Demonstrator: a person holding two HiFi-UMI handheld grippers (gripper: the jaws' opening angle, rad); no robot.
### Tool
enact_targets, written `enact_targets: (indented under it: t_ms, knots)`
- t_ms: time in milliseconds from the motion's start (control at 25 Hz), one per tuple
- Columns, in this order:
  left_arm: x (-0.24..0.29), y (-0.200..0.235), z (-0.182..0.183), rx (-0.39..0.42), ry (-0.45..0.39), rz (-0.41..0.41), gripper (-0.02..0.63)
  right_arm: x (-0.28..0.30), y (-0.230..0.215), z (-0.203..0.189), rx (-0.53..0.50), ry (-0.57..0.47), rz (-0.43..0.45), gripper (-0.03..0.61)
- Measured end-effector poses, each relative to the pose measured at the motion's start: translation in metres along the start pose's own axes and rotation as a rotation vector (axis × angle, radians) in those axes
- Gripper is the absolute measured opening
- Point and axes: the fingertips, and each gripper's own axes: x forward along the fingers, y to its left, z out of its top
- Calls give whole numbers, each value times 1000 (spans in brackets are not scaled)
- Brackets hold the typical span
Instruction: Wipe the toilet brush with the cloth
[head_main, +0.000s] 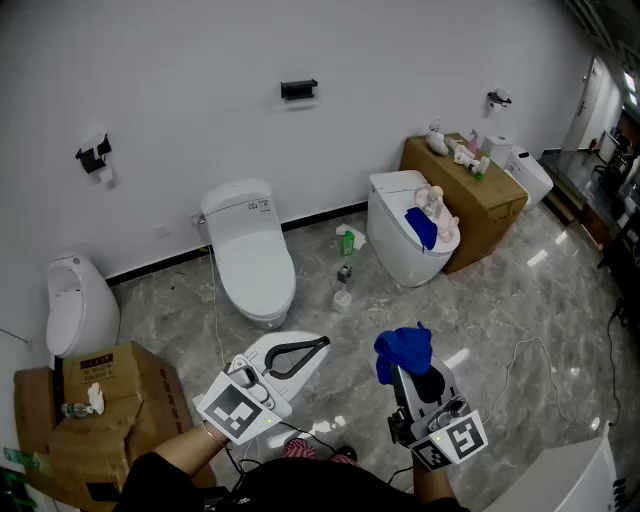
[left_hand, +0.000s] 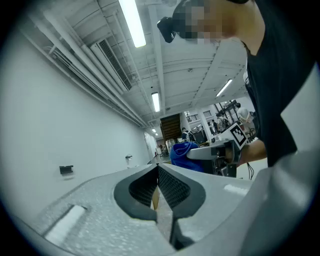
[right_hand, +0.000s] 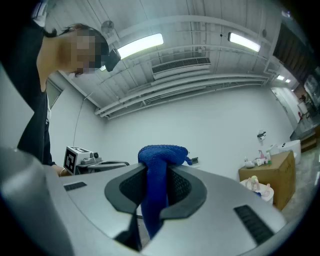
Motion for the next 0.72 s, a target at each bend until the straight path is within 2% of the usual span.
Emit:
enact_targets:
  t_ms: [240,720]
  knots:
    - [2,3,-3,-42,3,1,6,4,-1,0,-9,3,8,77]
    - [14,-4,1,-46,11,24,6,-3,-11,7,-26,-15,14,77]
